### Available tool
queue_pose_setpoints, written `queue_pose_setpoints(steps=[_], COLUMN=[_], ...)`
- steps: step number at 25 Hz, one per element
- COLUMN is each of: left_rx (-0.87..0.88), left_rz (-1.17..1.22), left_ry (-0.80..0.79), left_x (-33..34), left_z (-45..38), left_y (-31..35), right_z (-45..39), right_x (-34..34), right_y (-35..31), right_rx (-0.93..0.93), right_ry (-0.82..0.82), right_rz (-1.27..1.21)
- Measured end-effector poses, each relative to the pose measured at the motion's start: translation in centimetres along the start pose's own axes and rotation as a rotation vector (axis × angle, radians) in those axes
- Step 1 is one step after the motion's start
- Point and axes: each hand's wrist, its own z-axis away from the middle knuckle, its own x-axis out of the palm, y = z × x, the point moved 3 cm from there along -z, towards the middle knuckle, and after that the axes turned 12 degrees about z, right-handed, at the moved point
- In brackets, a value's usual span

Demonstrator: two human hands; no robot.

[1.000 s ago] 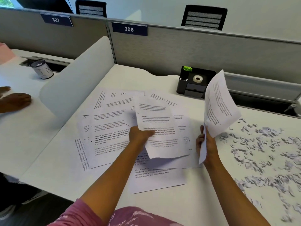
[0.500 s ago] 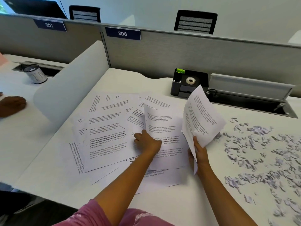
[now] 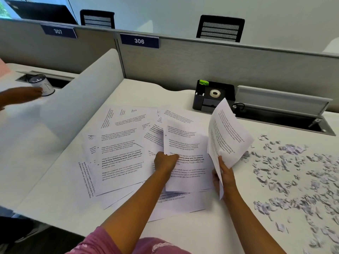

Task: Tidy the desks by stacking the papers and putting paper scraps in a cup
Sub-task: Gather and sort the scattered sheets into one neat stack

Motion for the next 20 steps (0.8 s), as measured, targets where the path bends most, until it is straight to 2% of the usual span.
queue_pose_setpoints(steps=[3,6,9,13,20], left_rx=[0.067,0.163,0.259,0.37,0.284], left_rz=[-0.058,-0.233,-0.446,-0.664,-0.939], left_ry=[-0.034,-0.03,-0.01,-0.071,-0.084], left_x=[-0.4,-1.4,-2.5,-2.7,-1.5], left_z=[-0.1,-1.6,-3.9,-7.8,-13.8], left_y=[0.4,2.4,5.9,10.0,12.1], right_z=[-0.1,-0.6,-1.3,-2.2,-2.7], right_x=[0.0,-0.2,-0.5,-0.9,0.2], right_y=[-0.2,-0.6,-0.9,-0.6,-0.9], right_rx=[0.0,-0.018,-0.056,-0.129,-0.202], right_ry=[-0.029,-0.034,-0.005,0.068,0.134], right_rz=[-0.032,-0.036,0.03,0.179,0.296])
